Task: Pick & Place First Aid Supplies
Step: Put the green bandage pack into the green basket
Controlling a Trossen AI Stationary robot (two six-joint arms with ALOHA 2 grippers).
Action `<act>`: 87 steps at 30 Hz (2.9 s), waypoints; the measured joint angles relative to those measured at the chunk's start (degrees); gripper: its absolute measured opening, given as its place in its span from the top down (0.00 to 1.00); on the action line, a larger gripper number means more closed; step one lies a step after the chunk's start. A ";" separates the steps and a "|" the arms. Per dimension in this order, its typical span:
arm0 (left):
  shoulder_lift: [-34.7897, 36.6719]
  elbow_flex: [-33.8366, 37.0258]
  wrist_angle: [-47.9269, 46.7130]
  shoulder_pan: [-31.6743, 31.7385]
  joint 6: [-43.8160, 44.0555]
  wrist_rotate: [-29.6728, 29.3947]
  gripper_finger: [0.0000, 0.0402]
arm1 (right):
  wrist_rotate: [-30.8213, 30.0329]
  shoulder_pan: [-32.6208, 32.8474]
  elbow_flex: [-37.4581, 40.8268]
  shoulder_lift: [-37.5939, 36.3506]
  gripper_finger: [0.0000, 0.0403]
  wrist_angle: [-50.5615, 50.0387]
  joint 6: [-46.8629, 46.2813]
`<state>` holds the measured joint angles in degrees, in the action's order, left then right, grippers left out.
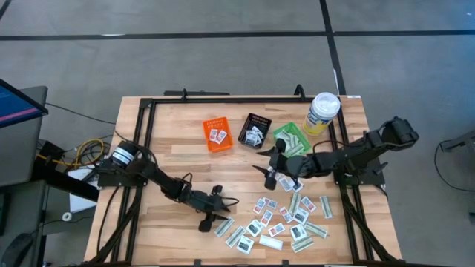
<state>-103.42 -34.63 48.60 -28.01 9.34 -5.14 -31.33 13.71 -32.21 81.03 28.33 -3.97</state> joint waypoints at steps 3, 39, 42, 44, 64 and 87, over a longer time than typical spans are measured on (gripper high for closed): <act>-2.00 -0.03 2.24 -0.22 -0.04 -0.40 0.63 | 0.00 -0.46 0.00 -0.02 0.40 -0.93 -0.10; 10.14 0.09 -0.13 5.80 -17.42 -16.70 0.99 | 12.02 -0.39 0.02 -0.13 0.40 -0.49 -4.37; 13.27 0.11 -0.22 6.98 -22.62 -22.62 0.99 | 12.04 -0.39 0.02 -0.13 0.40 0.61 -7.35; 15.69 0.09 0.29 7.99 -24.22 -24.93 0.99 | 12.02 -0.39 0.02 -0.13 0.40 1.39 -7.95; 20.75 0.04 8.16 12.02 -24.54 -23.80 0.99 | 16.26 -2.59 0.02 -0.13 0.41 5.91 -12.63; 14.55 -4.61 11.94 11.72 -24.52 -23.44 0.99 | 16.69 -2.53 -8.46 10.88 0.46 9.93 -8.26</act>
<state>-88.87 -39.24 60.54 -16.29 -15.18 -28.57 -14.64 11.18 -40.66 91.91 38.27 -12.23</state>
